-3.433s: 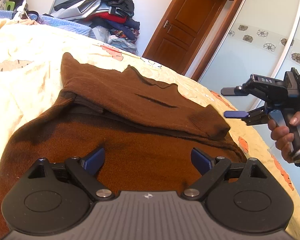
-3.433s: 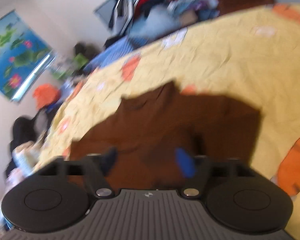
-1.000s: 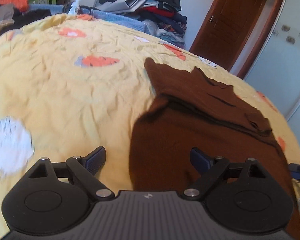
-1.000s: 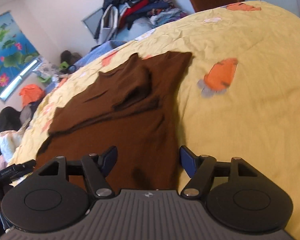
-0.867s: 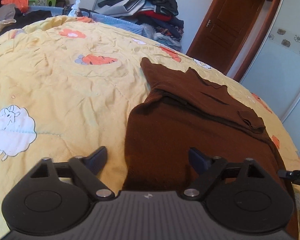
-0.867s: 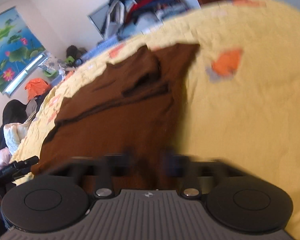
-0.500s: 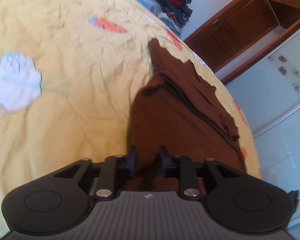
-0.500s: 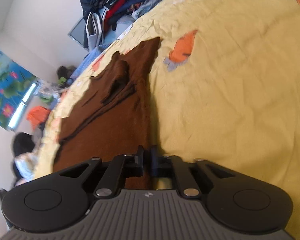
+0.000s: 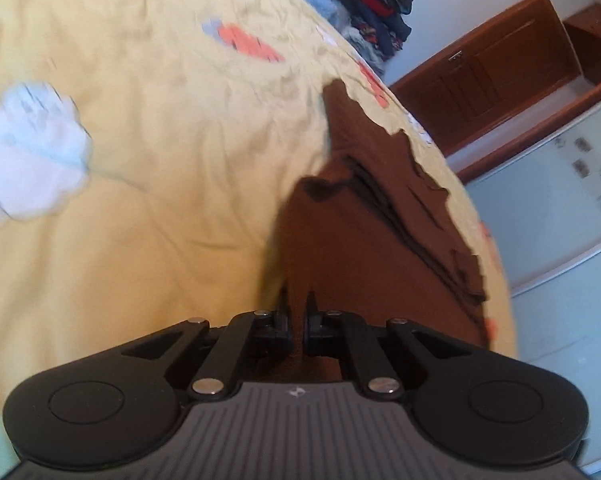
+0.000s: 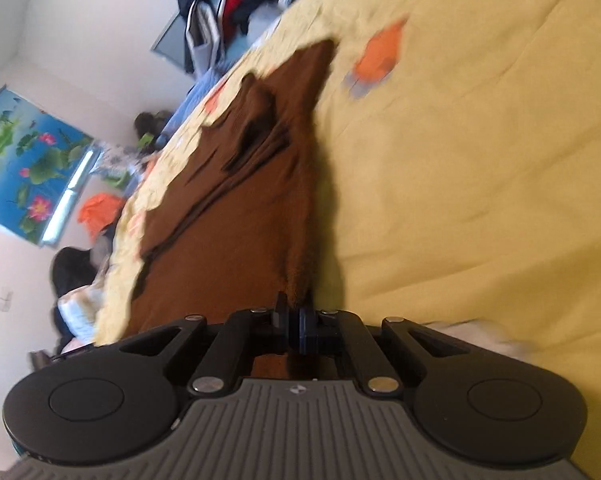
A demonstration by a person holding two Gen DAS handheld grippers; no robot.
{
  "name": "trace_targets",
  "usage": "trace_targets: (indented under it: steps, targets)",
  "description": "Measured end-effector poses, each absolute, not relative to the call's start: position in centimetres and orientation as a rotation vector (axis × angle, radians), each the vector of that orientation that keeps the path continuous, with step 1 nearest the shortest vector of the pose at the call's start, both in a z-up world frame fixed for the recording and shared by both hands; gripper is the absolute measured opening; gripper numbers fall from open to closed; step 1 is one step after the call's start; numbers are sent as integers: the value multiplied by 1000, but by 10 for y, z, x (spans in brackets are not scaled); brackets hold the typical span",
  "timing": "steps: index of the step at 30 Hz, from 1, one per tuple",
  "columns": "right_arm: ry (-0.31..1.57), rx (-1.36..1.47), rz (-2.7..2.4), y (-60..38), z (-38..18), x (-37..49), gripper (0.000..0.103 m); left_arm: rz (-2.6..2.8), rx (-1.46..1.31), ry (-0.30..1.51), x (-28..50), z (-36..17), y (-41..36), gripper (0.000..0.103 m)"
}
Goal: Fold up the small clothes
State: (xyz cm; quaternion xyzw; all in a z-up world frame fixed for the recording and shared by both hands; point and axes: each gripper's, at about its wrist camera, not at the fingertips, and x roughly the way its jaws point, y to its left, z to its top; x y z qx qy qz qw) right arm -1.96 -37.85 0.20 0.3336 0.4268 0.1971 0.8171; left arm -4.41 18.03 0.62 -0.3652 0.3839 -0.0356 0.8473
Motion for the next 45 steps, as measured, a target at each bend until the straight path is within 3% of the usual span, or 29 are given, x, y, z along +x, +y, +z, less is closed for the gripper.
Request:
trace_targets:
  steps: [3, 5, 7, 9, 11, 12, 15, 16, 17, 18, 23, 26, 27, 28, 29, 30, 31, 32, 33, 36, 37, 38, 39, 40, 45]
  targets:
    - [908, 728, 427, -384, -2, -23, 7, -127, -782, 817, -51, 2, 186, 5]
    - [933, 768, 416, -382, -2, -25, 17, -154, -820, 837, -58, 1, 186, 9]
    - [947, 846, 462, -382, -2, -31, 54, -216, -879, 873, -68, -3, 184, 19]
    - [954, 910, 557, -380, -4, -43, 63, -281, -956, 863, -85, -7, 182, 47]
    - [1006, 916, 622, -372, -7, -54, 63, -317, -987, 837, -104, -9, 176, 60]
    - [1016, 894, 640, -366, -6, -60, 63, -316, -988, 831, -111, -9, 173, 60]
    - [1049, 855, 662, -352, -5, -70, 58, -297, -1009, 822, -117, -9, 170, 57]
    - [1065, 836, 664, -348, -4, -70, 38, -286, -1007, 830, -114, -8, 170, 52]
    - [1083, 812, 659, -345, -6, -70, 20, -267, -993, 849, -112, -7, 170, 27]
    - [1102, 773, 649, -342, -6, -69, 13, -259, -974, 868, -109, -6, 171, 7]
    - [1039, 678, 602, -370, 7, -86, 12, -212, -871, 863, -116, 4, 186, 7]
    - [1049, 772, 558, -390, -8, -88, 14, -232, -928, 911, -123, -8, 195, 7]
    - [1053, 800, 558, -390, -11, -91, 18, -245, -975, 929, -128, -13, 196, 9]
    - [1059, 809, 562, -388, -11, -94, 31, -260, -1007, 935, -134, -15, 196, 12]
    - [1057, 825, 580, -387, -11, -98, 41, -279, -1024, 930, -140, -14, 195, 23]
    - [1043, 852, 611, -386, -11, -103, 58, -292, -1030, 912, -147, -12, 192, 44]
    - [1023, 872, 641, -384, -9, -108, 68, -309, -1042, 886, -154, -11, 190, 56]
    - [1016, 882, 661, -379, -7, -112, 68, -335, -1064, 858, -159, -11, 187, 72]
    - [1028, 883, 674, -375, -8, -114, 67, -343, -1064, 846, -162, -9, 183, 75]
    - [1047, 855, 704, -360, -7, -114, 67, -346, -991, 845, -161, -5, 164, 74]
    - [1056, 853, 711, -356, -7, -111, 62, -351, -984, 847, -159, -4, 160, 72]
    - [1068, 849, 708, -351, -7, -107, 57, -361, -988, 864, -156, -6, 157, 57]
    - [1090, 839, 700, -347, -9, -103, 39, -369, -993, 895, -152, -9, 155, 21]
    - [1120, 816, 693, -343, -11, -100, 15, -362, -980, 928, -148, -11, 153, 6]
    - [1118, 708, 734, -352, 6, -119, 13, -362, -868, 936, -161, 11, 159, 4]
